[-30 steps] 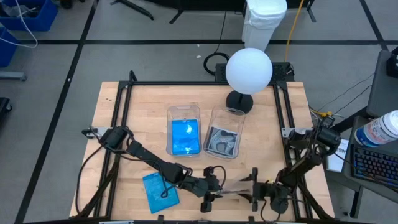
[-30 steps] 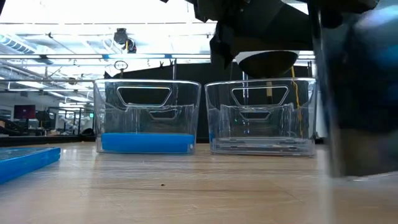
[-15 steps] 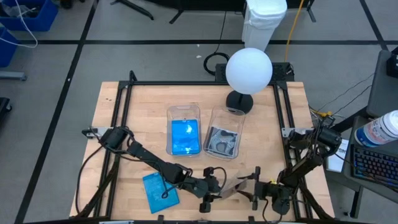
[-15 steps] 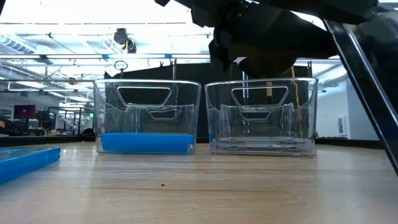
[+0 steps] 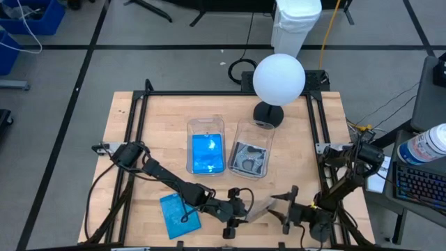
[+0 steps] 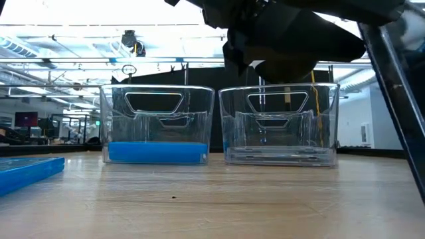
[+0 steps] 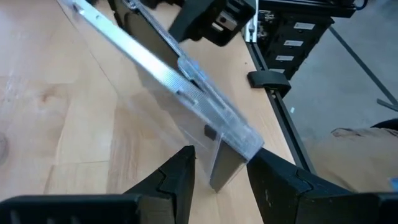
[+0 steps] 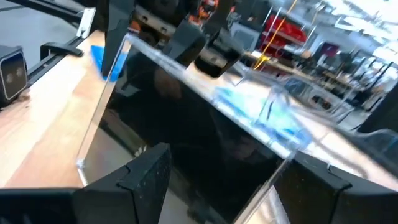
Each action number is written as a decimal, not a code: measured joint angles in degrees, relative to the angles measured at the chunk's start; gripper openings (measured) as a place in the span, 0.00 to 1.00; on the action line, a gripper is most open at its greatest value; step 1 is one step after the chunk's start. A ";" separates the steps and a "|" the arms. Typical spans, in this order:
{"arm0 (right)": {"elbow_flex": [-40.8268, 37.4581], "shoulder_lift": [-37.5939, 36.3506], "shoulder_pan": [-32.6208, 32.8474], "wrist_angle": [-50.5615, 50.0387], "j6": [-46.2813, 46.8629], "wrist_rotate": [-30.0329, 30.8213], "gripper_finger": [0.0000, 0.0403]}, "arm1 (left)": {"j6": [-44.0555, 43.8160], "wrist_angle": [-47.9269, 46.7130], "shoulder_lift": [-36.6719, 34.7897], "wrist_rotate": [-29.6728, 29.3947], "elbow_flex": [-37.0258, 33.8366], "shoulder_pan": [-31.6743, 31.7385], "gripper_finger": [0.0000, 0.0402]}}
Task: Pick & place jewel cases by type
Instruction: Put the black cd case into the right transparent bin
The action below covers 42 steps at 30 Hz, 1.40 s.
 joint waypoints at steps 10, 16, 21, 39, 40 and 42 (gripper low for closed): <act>0.04 -0.02 2.26 7.24 -12.02 5.46 0.63 | 0.75 0.00 -0.11 2.19 0.00 0.00 0.37; 0.04 -0.02 1.70 7.15 -11.34 5.14 0.63 | 1.62 0.00 -0.11 2.30 0.02 0.31 0.37; 0.04 -0.02 0.55 6.93 -9.86 3.75 0.63 | 2.89 0.00 -0.11 4.13 0.00 1.51 0.37; 0.04 -0.02 -4.07 6.51 0.24 -2.65 0.50 | 2.94 -7.23 -0.20 10.17 0.02 1.10 0.45; 0.04 -0.02 -4.08 6.53 0.29 -2.65 0.49 | 2.58 -8.69 -0.20 9.38 0.00 1.01 0.46; 0.04 -0.02 -4.03 6.54 0.49 -2.68 0.49 | 2.40 -12.12 -0.68 7.88 0.00 1.05 0.48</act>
